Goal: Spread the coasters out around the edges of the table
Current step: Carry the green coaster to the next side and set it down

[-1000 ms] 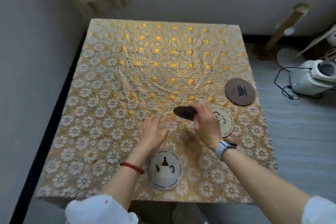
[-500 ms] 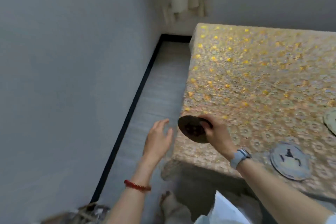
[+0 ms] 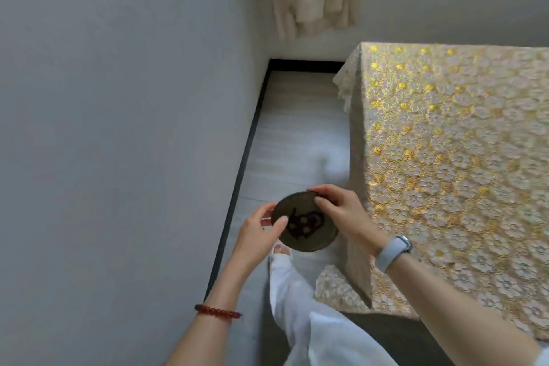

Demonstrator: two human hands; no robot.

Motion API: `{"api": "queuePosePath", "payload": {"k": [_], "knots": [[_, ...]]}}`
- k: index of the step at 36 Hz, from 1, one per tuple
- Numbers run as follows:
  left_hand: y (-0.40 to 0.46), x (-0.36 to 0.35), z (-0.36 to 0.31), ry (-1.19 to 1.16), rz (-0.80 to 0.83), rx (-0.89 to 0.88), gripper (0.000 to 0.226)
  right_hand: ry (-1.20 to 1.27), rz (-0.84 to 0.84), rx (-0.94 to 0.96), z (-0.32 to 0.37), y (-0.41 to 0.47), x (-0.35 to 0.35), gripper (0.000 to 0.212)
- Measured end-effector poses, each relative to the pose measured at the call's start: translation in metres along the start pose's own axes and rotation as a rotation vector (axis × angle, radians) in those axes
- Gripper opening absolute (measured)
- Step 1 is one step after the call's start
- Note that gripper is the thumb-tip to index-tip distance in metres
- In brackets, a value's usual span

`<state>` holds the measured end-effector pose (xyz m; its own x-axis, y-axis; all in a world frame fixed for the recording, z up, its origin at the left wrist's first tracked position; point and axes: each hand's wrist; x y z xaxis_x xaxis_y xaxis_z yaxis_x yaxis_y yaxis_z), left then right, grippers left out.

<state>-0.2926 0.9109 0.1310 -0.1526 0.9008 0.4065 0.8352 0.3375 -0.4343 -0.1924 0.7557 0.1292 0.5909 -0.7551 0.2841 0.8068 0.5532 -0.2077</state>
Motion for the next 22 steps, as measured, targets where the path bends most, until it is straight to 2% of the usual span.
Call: {"api": "queuePosePath", "payload": {"k": [3,9,12,18,22], "knots": [[0.044,0.022,-0.010,-0.012,0.033,-0.019,0.011,0.150,-0.042,-0.063,0.006,0.039,-0.005,0.023],[0.120,0.057,-0.041,-0.231,0.047,0.076,0.015,0.561,-0.100,-0.368,0.012,0.097,-0.006,0.025],[0.151,0.062,-0.059,-0.315,0.090,0.127,0.016,0.601,-0.139,-0.435,0.014,0.113,-0.002,0.019],[0.216,0.033,-0.098,-0.012,0.346,0.111,0.013,0.534,-0.427,-0.483,0.002,0.130,0.030,0.010],[0.257,-0.008,-0.126,0.250,0.560,0.037,0.026,0.546,-0.641,-0.558,-0.014,0.128,0.052,0.014]]}}
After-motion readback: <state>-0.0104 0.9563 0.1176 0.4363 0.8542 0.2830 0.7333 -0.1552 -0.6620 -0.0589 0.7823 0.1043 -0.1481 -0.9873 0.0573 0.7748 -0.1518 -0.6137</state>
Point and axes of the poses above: each hand's wrist, its own y-axis towards the middle knuckle, its own x-axis out of the back of the hand, z = x × y, and after that the axes turned 2 degrees about z, right-handed
